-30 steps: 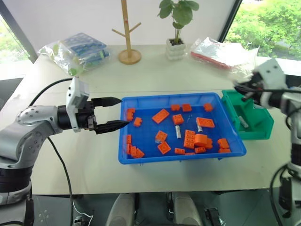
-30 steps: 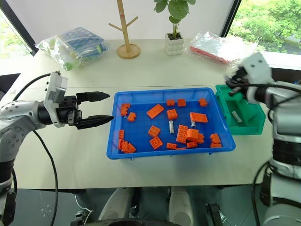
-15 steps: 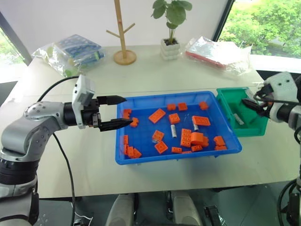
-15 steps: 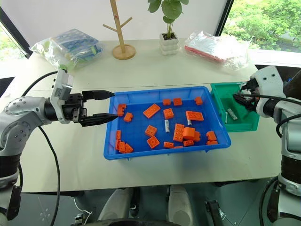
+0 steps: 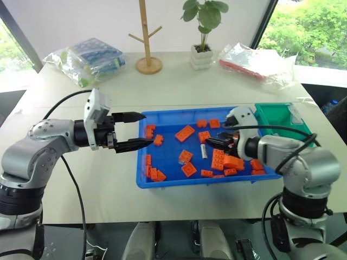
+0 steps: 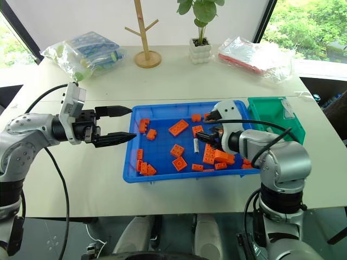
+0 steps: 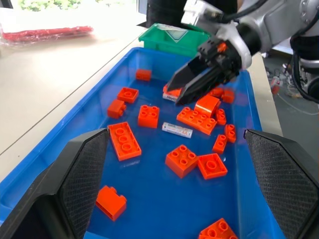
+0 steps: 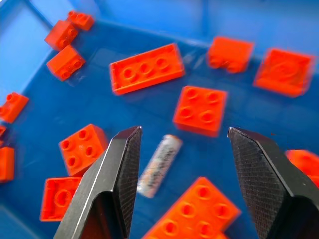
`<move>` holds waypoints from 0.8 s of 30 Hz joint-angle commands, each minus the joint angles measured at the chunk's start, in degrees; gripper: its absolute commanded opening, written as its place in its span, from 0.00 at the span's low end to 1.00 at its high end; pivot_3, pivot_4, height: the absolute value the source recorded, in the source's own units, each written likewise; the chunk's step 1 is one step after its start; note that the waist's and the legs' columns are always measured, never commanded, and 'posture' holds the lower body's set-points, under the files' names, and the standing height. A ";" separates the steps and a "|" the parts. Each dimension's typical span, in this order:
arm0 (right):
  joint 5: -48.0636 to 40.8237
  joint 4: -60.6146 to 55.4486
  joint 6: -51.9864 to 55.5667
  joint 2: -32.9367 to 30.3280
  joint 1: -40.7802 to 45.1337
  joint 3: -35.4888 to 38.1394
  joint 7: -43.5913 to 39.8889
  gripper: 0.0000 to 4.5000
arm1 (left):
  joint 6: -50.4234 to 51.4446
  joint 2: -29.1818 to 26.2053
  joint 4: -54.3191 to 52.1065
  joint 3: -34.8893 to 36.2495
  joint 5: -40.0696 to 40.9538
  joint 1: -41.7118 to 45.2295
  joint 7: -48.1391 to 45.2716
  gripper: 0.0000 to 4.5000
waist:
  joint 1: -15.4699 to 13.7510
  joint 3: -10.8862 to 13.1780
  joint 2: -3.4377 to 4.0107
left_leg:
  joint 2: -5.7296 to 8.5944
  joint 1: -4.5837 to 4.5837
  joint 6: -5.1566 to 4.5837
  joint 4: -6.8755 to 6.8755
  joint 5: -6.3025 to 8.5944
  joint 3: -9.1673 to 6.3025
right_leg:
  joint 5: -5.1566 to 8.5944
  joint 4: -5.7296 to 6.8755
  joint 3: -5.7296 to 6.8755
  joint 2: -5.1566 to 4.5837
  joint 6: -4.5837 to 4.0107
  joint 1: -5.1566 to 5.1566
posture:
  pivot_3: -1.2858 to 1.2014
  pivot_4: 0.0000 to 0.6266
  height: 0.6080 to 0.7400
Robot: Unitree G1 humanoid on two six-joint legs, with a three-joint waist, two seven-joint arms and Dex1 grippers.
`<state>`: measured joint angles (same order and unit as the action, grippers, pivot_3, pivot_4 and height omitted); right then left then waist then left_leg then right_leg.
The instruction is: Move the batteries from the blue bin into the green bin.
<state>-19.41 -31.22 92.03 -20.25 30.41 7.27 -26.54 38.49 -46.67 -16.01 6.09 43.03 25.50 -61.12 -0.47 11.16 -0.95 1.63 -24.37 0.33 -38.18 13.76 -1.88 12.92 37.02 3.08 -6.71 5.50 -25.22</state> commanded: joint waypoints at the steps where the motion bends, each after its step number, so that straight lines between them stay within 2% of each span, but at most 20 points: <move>1: 0.59 2.64 -2.29 1.13 -0.03 -1.70 2.64 0.63 | -0.05 -0.38 -2.01 1.55 0.71 0.52 0.32 1.00 | 0.09 0.00 0.00 | 0.00 0.00 0.00 0.00 0.00 0.00 | 0.00 0.02 0.00 0.01 0.00 0.00 | 0.52 0.24 0.64; 12: 0.30 6.92 -7.79 0.51 -3.34 -6.71 4.68 0.63 | -0.12 -0.65 -2.32 2.14 0.87 0.44 0.58 1.00 | 0.30 0.00 -0.01 | 0.00 0.00 0.00 0.01 0.00 0.01 | 0.00 0.03 0.01 0.03 0.02 0.00 | 0.52 0.24 0.64; 15: 0.76 8.41 -10.59 0.10 -3.88 -8.46 4.98 0.43 | -0.27 -0.52 -1.92 1.97 0.68 1.02 0.54 1.00 | 0.53 -0.01 -0.02 | -0.01 0.04 0.00 0.01 0.00 0.01 | 0.00 0.02 0.01 0.03 0.01 0.02 | 0.52 0.24 0.64; 19: 0.38 8.27 -11.96 -0.58 -4.02 -9.43 5.11 0.02 | -0.61 -0.44 -1.56 1.83 0.43 1.38 0.36 1.00 | 1.12 -0.01 -0.02 | -0.02 0.05 0.00 0.01 0.00 -0.01 | 0.00 0.04 0.01 0.04 0.02 0.03 | 0.52 0.24 0.64; 24: -1.67 5.59 -8.91 -3.35 -0.53 -3.96 4.01 0.02 | -1.31 -0.26 -0.94 1.53 -0.03 1.44 -0.07 1.00 | 1.05 -0.01 -0.01 | -0.01 0.04 0.00 0.01 0.00 -0.01 | 0.00 0.04 0.01 0.04 0.02 0.03 | 0.52 0.24 0.64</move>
<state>-19.98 -22.96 81.94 -22.18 27.67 -0.15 -22.04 38.22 -46.70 -16.41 6.27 43.08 26.05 -60.90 0.59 11.15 -0.97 1.61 -24.33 0.33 -38.17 13.76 -1.89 12.92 37.06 3.09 -6.67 5.52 -25.19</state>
